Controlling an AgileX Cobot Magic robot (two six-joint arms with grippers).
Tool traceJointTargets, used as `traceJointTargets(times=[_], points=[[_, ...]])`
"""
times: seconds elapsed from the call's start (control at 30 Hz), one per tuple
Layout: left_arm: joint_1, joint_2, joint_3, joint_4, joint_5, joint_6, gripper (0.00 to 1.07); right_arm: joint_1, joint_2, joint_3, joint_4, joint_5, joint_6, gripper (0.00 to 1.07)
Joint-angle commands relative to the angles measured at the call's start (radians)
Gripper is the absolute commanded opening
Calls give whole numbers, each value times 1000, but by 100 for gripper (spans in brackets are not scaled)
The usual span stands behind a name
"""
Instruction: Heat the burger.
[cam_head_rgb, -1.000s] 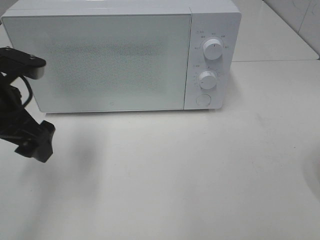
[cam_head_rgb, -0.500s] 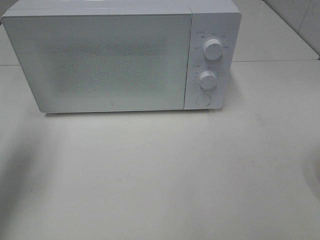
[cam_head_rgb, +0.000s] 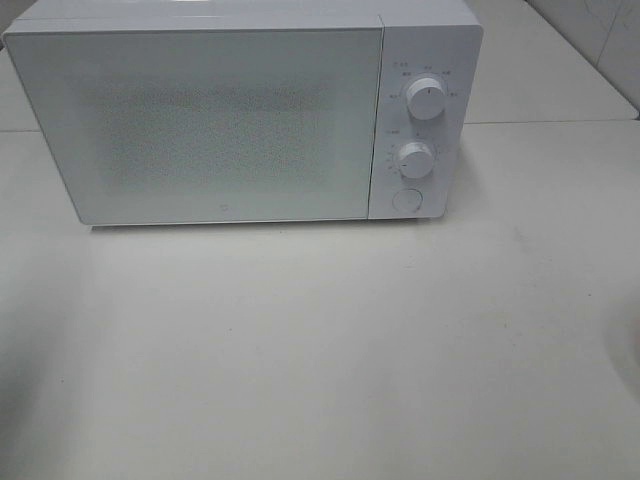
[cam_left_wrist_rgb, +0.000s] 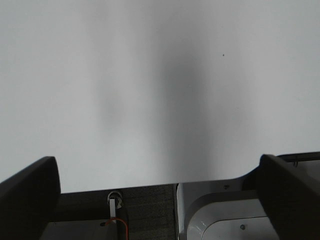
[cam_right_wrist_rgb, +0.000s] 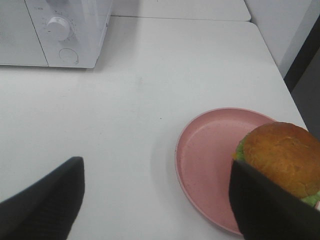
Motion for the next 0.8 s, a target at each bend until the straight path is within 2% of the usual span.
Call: traceJointTargets(times=[0.03,0.07,0.13,0.2,0.23,0.3,0.33,0.43,0.5,0.8], points=[[4,-121,79,1,1,-10,100,-7,-25,2,-1,-10,-8,76],[4,-121,79,1,1,-10,100,-7,-25,2,-1,-10,-8,76],[4,-289,145,5,12,-18,100,-7,-25,2,-1,-10,-8,76],[4,-322,147,6,13,-25,100,-7,-25,2,-1,-10,-8,76],[4,-406,148,10,13,-33,100,-7,-25,2,-1,-10,-8,76],[4,-440,148,10,13,-33,100,-7,-25,2,-1,-10,-8,76],[4,-516,148,10,13,-33,100,-7,-25,2,-1,-10,-8,76],[4,-557,148,10,13,-33,100,-7,-25,2,-1,-10,-8,76],[4,-707,148,10,11,-32,100,-7,-25,2,-1,-10,-8,76],[4,-984,148,-21,8,-32,100,-7,-25,2,-1,-10,-8,76]])
